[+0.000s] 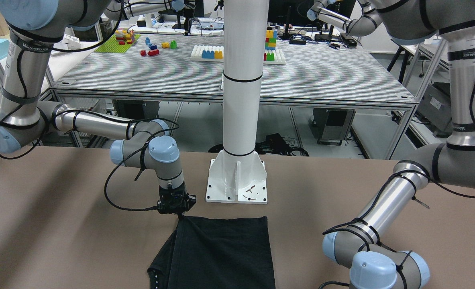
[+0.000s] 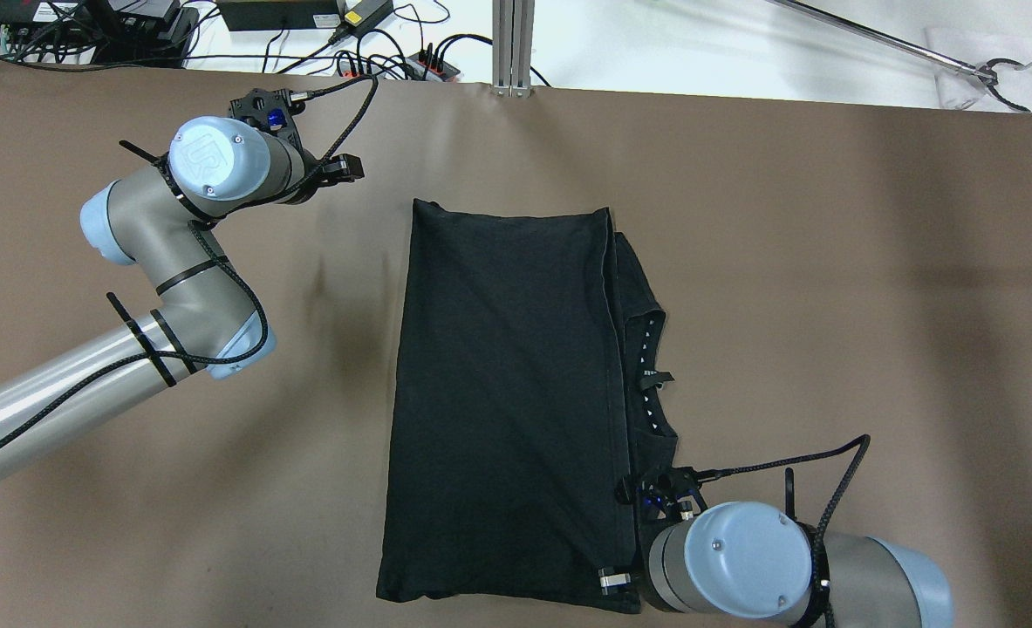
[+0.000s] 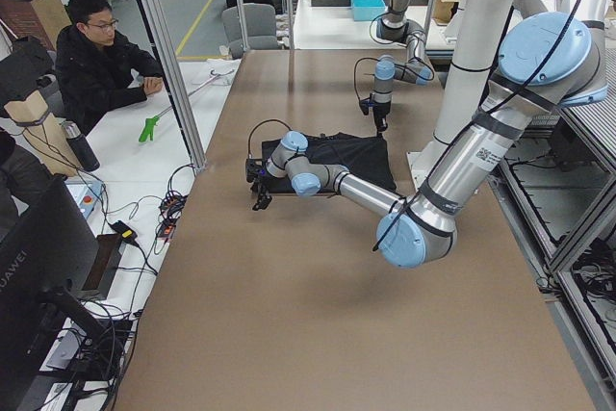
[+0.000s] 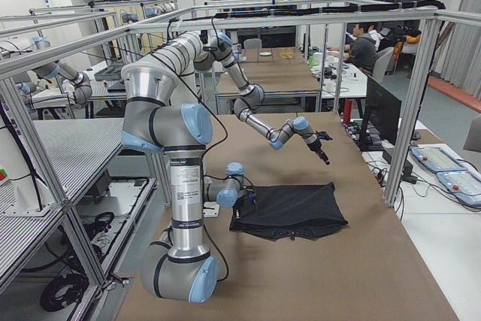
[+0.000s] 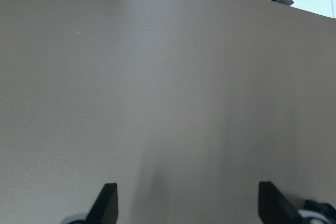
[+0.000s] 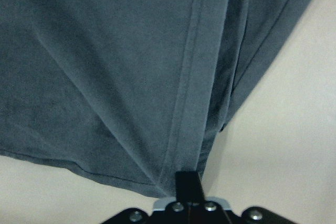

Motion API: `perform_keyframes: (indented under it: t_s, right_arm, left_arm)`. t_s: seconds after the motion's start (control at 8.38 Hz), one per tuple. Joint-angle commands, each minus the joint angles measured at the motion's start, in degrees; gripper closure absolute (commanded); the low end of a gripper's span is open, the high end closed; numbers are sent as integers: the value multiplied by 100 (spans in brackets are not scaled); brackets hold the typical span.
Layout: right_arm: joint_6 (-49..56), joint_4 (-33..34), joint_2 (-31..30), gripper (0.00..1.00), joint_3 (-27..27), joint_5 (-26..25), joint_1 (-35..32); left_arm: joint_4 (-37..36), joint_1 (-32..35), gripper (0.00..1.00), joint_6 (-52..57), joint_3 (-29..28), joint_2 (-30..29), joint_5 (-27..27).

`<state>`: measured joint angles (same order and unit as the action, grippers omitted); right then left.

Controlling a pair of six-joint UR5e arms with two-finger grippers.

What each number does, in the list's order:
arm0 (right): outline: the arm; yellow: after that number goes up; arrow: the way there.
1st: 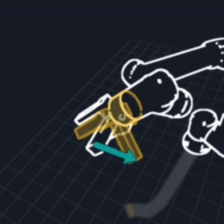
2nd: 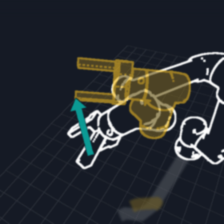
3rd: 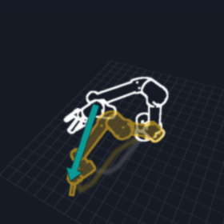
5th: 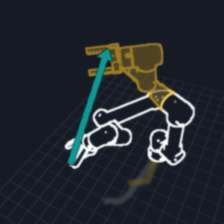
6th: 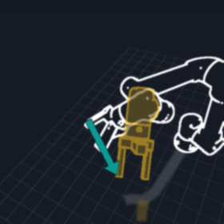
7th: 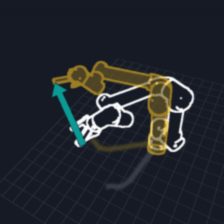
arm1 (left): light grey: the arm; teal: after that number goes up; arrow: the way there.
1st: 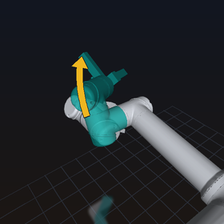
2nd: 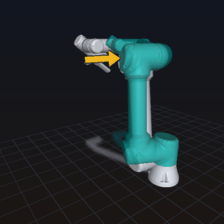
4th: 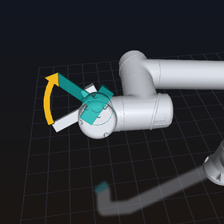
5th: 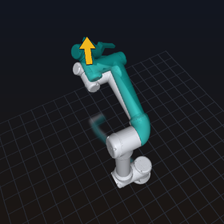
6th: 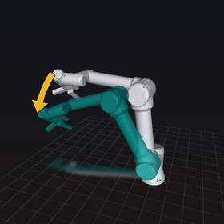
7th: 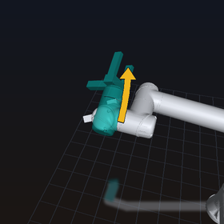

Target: Fold clothes

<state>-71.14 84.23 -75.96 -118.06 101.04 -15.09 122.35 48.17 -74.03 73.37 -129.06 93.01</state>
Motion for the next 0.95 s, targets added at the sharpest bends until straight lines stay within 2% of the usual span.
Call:
perform_keyframes:
  t_s: [0.0, 0.12, 0.24, 0.36, 0.48, 0.6, 0.84]
  right_arm:
    - [-340, -3, -77, 100, -165, 377, -70]
    - [-44, 5, -86, 100, -156, 851, -412]
    - [64, -3, -77, 61, -156, 891, -529]
    - [-179, 5, -60, 7, -148, 795, -512]
    - [-1165, -38, -51, 6, -165, 664, -504]
    - [-2192, -39, 71, 6, -139, 271, -416]
    - [-5236, -39, 274, 8, -104, -1551, 407]
  left_arm:
    - [0, 0, 6, -6, 2, 21, 6]
    - [8, 0, 6, -6, 2, 39, 6]
    - [0, 0, 6, -6, -6, 39, 6]
    - [0, 0, 6, -6, -6, 39, 6]
    - [0, 0, 6, -6, -6, 48, -2]
    - [0, 0, 6, -15, -6, 57, -2]
    - [0, 0, 6, -24, -6, 65, -11]
